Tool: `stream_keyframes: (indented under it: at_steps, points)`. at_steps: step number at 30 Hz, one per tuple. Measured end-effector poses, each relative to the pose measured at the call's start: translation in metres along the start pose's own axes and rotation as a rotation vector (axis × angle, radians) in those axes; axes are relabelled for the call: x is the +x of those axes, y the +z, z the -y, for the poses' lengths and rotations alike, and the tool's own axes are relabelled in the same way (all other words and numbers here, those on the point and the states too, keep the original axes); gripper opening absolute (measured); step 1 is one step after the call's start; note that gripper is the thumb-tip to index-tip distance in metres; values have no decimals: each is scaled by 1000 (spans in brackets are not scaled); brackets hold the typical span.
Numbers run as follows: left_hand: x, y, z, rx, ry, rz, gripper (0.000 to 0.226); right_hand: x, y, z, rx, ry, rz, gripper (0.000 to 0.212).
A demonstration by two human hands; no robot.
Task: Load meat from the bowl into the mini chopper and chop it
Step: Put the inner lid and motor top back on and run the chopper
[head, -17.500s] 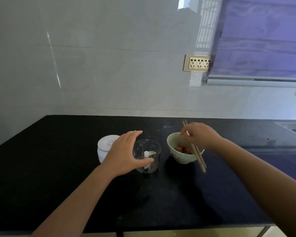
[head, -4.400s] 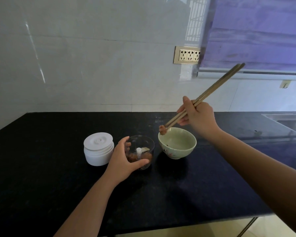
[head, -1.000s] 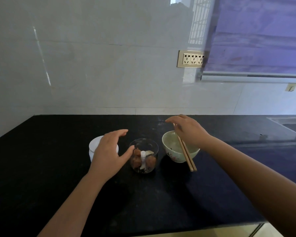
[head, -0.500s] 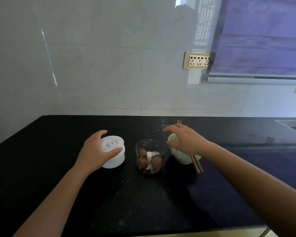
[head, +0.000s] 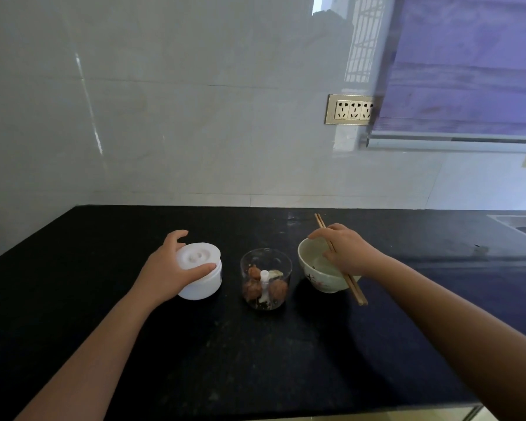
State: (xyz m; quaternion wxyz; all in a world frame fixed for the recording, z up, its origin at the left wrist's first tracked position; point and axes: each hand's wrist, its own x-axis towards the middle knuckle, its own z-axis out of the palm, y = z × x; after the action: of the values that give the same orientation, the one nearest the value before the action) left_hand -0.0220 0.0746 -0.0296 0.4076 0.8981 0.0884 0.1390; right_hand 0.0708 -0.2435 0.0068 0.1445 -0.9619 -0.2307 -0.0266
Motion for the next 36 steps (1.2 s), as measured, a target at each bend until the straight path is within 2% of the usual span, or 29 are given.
stream_keyframes:
  at_steps: [4, 12, 20, 28, 36]
  points:
    - [-1, -3, -4, -4, 27, -37, 90, 1, -2, -1, -1, -7, 11, 45]
    - [-7, -2, -31, -41, 176, -126, 85, 2, -7, 14, 103, -33, -80, 45]
    - [-19, 33, -62, 13, 335, 56, 83, -3, -5, 38, 133, -142, -88, 38]
    - [-17, 58, -73, 148, 264, 185, 89, -8, -3, 42, 184, -162, -63, 29]
    - [-15, 67, -70, 163, 236, 214, 89, -14, -7, 46, 226, -164, -49, 27]
